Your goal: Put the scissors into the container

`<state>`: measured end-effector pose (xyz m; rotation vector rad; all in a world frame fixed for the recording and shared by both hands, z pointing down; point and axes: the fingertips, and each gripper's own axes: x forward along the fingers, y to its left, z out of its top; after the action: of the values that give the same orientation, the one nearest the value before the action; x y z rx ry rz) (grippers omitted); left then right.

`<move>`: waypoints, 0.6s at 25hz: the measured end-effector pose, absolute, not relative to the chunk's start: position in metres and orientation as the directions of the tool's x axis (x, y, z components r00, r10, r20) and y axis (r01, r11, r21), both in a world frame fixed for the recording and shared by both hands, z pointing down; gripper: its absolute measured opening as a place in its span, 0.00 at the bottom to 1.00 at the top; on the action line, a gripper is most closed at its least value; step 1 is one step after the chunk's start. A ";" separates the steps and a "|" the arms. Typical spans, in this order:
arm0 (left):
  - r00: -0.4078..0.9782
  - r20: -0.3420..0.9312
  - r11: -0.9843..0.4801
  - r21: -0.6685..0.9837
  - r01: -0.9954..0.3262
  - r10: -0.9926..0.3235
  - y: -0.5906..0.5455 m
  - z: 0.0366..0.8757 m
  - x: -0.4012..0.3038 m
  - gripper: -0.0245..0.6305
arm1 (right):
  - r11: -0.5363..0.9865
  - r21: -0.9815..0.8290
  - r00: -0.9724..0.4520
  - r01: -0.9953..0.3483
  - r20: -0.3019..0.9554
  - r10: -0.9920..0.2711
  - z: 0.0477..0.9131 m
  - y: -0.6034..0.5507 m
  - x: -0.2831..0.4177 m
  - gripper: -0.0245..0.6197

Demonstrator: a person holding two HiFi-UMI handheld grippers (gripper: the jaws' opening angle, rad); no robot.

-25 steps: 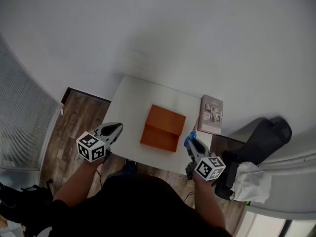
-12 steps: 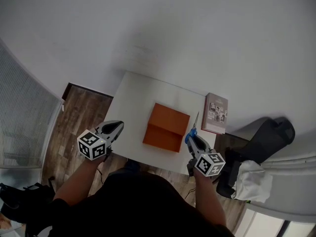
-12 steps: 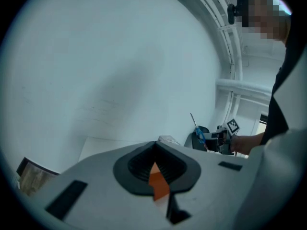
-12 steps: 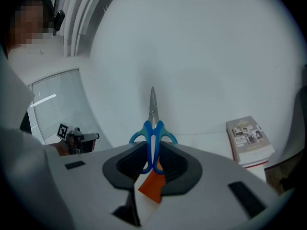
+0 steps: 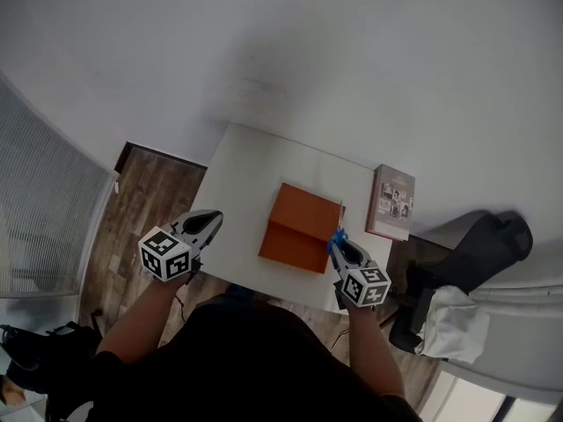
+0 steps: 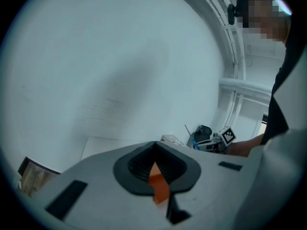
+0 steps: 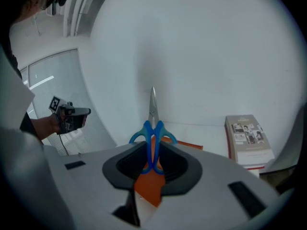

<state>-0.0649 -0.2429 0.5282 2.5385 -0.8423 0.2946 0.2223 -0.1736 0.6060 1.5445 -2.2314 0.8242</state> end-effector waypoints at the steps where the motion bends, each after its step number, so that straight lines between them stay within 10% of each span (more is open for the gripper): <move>1: 0.790 0.335 -0.712 0.347 -0.611 -0.514 -0.245 0.529 -0.065 0.05 | 0.258 -0.276 -0.373 -0.926 0.559 -0.740 0.613 -0.174 0.223 0.17; 15: 0.780 0.363 -0.696 0.359 -0.622 -0.510 -0.269 0.544 -0.064 0.05 | 0.323 -0.221 -0.383 -0.920 0.681 -0.624 0.682 -0.177 0.212 0.17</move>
<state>-0.0644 -0.2685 0.5435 2.5042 -0.8491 0.3248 0.2119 -0.1769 0.6824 1.3586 -2.1153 0.8202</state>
